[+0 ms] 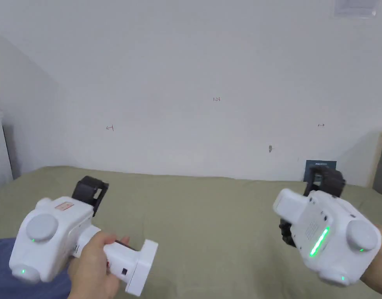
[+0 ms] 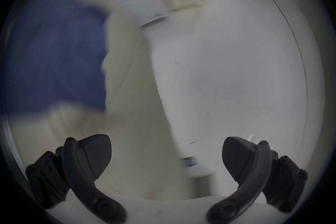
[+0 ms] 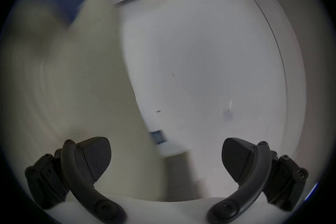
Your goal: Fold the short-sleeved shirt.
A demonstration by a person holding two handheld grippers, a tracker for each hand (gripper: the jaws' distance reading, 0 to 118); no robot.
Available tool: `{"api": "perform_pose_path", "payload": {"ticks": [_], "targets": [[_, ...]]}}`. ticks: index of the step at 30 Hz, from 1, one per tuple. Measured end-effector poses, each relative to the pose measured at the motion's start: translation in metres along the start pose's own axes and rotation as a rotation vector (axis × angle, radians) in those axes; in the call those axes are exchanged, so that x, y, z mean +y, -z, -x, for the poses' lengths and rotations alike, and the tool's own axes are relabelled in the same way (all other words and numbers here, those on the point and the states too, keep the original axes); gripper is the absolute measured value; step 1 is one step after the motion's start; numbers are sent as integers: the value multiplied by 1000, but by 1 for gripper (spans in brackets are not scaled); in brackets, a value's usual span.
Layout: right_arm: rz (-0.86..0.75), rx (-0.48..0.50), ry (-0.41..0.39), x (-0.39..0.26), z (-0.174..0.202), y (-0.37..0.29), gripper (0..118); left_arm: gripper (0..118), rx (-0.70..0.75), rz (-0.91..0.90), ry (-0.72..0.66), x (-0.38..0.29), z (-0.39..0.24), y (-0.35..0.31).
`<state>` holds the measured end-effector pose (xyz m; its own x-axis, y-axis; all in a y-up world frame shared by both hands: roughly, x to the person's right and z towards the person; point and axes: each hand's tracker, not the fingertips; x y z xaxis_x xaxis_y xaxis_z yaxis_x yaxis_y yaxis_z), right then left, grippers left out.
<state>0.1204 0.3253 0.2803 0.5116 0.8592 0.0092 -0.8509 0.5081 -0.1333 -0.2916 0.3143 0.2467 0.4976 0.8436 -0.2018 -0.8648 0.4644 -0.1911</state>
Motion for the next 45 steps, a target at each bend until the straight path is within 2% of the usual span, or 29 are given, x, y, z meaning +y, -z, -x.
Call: {"api": "perform_pose_path", "payload": {"ticks": [2, 4, 5, 6, 7, 10, 12, 15, 21, 35, 39, 40, 41, 42, 43, 44, 45], "targets": [[64, 59, 477, -8, -30, 8, 117, 118, 32, -114, 520, -8, -41, -3], [75, 83, 890, -25, -53, 10, 117, 118, 60, -281, 878, -23, -62, -5], [69, 70, 1031, -34, -58, 10, 118, 118, 40, -347, 980, -31, -69, -7], [51, 61, 1121, -42, -59, 9, 117, 118, 9, -383, 1052, -36, -73, -8], [35, 11, 1161, -47, -57, 6, 117, 118, -20, -378, 1103, -44, -73, -14], [9, -60, 1075, -50, -47, -5, 117, 118, -45, -303, 1135, -55, -74, -9], [20, -53, 1016, -44, -39, -5, 117, 118, -45, -288, 1109, -60, -73, -13], [26, -9, 1016, -41, -38, -9, 117, 118, -50, -272, 1067, -62, -71, -11], [4, -43, 977, -31, -42, -7, 117, 118, -57, -247, 1029, -58, -69, -13], [34, -5, 1009, -33, -44, -5, 117, 118, -114, -248, 1059, -66, -80, -21], [31, -4, 978, -29, -42, -8, 116, 118, -123, -237, 1051, -68, -83, -23], [30, -1, 968, -28, -41, -9, 112, 118, -114, -240, 1046, -69, -83, -23], [26, 6, 956, -27, -40, -10, 102, 118, -98, -233, 1049, -70, -84, -22], [25, 11, 938, -26, -38, -11, 68, 118, -92, -218, 1056, -71, -84, -21], [28, 5, 915, -25, -36, -11, 29, 118, -103, -204, 1060, -71, -83, -21], [41, 5, 898, -24, -34, -10, 0, 117, -111, -193, 1067, -74, -82, -21], [47, 5, 896, -24, -32, -10, 1, 103, -102, -197, 1082, -77, -81, -21]]}}
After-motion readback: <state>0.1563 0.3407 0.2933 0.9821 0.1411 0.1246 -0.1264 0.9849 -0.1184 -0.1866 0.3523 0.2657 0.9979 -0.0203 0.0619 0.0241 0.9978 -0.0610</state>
